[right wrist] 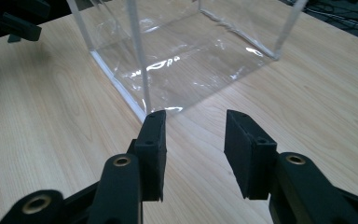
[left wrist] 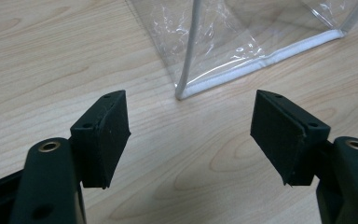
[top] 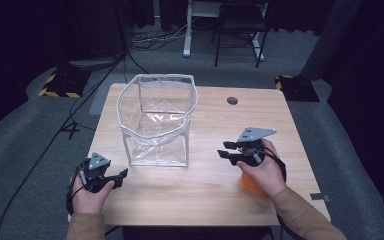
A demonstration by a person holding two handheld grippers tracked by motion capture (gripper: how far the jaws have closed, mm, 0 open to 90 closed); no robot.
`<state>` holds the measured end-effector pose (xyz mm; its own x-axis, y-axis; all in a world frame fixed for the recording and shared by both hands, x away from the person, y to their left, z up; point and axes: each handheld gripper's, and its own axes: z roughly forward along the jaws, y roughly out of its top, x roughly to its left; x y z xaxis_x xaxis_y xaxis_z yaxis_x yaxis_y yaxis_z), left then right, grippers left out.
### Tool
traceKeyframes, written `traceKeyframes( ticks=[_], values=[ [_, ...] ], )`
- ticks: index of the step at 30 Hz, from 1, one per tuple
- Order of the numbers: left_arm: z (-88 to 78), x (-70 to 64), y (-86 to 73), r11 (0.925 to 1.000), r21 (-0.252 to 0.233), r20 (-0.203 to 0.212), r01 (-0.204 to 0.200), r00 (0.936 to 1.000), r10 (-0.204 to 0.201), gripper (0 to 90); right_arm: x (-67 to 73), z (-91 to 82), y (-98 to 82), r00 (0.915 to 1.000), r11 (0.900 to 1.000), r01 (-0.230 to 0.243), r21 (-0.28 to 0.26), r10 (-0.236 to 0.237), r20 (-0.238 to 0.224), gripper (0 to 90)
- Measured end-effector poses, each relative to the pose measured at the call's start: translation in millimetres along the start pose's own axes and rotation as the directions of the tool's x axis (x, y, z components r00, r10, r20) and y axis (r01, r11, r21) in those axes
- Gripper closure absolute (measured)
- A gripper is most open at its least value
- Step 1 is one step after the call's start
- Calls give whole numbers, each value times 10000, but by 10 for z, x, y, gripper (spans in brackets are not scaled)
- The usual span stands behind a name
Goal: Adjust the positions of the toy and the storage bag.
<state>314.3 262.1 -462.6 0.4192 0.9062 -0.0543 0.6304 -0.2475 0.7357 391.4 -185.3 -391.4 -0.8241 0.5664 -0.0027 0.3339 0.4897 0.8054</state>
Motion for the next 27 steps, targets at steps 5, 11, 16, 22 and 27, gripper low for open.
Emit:
traceKeyframes(
  ticks=[5, 11, 16, 22, 27],
  values=[
    [-38, -18, -58, 10000, -1, -44, 40, 10000, -40, 284, 100, 236, 84, 9990, 9996, 251, 104, -247, -362, 604],
    [-75, -27, -139, 9999, -47, -83, 132, 9999, -133, 283, 189, 489, 155, 9974, 9991, 354, 218, -339, -637, 609],
    [-109, -19, -195, 9998, 4, -153, 204, 9997, -204, 284, 252, 665, 227, 9966, 9990, 384, 245, -365, -733, 607],
    [-135, -22, -220, 9997, 1, -208, 229, 9995, -229, 284, 314, 887, 330, 9958, 9984, 501, 278, -478, -780, 626],
    [-102, -42, -207, 9999, 79, 18, 118, 9999, -118, 324, 288, 959, 344, 9971, 9988, 424, 228, -409, -648, 698]
  ],
)
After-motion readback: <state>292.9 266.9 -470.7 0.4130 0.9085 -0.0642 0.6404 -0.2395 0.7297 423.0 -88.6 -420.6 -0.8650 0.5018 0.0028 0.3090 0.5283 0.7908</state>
